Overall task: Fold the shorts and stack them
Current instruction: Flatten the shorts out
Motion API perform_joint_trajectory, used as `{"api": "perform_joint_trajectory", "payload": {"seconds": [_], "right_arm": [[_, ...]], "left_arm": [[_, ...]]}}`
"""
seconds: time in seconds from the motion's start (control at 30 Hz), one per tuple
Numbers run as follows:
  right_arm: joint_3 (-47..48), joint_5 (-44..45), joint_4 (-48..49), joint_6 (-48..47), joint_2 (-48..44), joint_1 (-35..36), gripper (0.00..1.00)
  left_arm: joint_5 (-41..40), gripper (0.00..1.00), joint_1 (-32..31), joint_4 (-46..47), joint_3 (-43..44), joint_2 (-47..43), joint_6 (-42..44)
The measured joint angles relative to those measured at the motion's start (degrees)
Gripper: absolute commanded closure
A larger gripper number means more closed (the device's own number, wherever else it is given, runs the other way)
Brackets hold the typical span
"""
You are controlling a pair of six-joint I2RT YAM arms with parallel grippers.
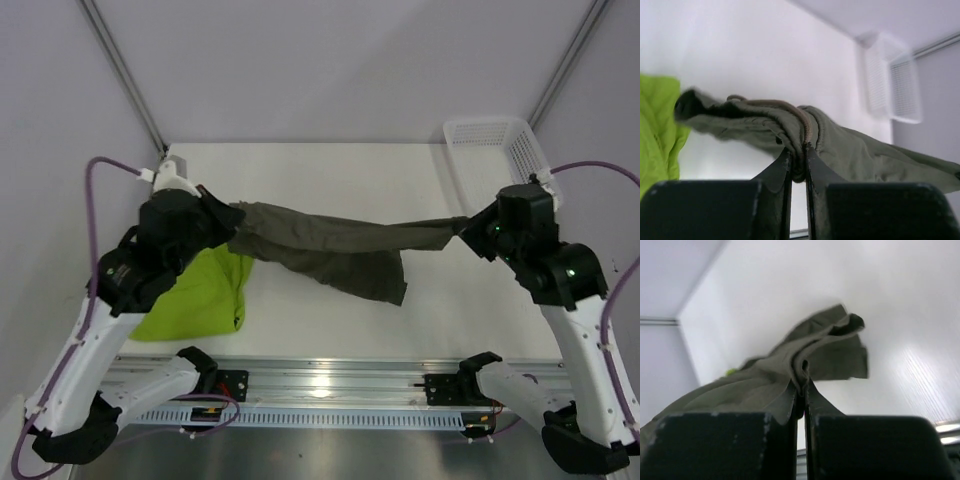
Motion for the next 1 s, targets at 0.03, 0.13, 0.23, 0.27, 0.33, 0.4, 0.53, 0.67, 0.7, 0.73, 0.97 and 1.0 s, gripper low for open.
{"api": "perform_joint_trajectory", "payload": {"seconds": [0.03, 0.13, 0.23, 0.27, 0.33, 0.4, 0.53, 0.67, 0.7, 0.73, 0.97, 1.0], "right_arm": [[1.44, -0.79, 0.11, -0.7, -0.87, 0.04, 1.0], [6.69, -4.24, 0.13, -2.91, -4.66, 0.11, 1.0], [13.97, -7.78, -0.63, -4.17, -6.45, 0.2, 1.0], [16.17, -8.94, -0.74, -4.42, -6.8, 0.24, 1.0], [18.93, -10.82, -0.7, -4.63, -7.45, 0.26, 1.0], [20.48, -12.83, -0.98, -4.79, -8.22, 0.28, 1.0], [21.94, -15.61, -2.6, -4.83, -8.5, 0.33, 1.0], [22.75, -16.63, -4.22, -4.85, -8.74, 0.31, 1.0], [22.75, -16.7, -4.55, -4.85, -8.96, 0.31, 1.0], [22.73, -16.72, -4.79, -4.87, -9.16, 0.31, 1.0], [14.88, -17.27, -2.1, -5.29, -10.75, 0.31, 1.0], [13.46, -17.27, -1.6, -5.31, -10.43, 0.31, 1.0]], "left_arm": [[0.07, 1.0, 0.02, -1.14, 3.08, -0.42, 0.74], [0.61, 1.0, 0.04, -3.28, 10.51, -2.64, 2.25], [2.12, 1.0, 0.04, -5.07, 17.73, -4.61, 3.5], [2.75, 1.0, 0.04, -5.38, 19.89, -5.25, 3.78], [3.85, 1.0, 0.04, -5.84, 23.04, -6.47, 4.2], [5.2, 1.0, 0.04, -6.34, 25.62, -7.58, 4.35], [6.82, 1.0, 0.04, -8.2, 27.28, -8.24, 4.76], [8.0, 1.0, 0.04, -10.16, 27.28, -8.02, 5.18], [8.31, 1.0, 0.04, -10.47, 27.28, -7.98, 5.18], [8.68, 1.0, 0.04, -10.64, 27.28, -7.93, 5.18], [9.4, 1.0, 0.09, -10.78, 27.23, -5.4, 6.14], [9.33, 1.0, 0.11, -10.75, 27.12, -4.5, 6.27]]}}
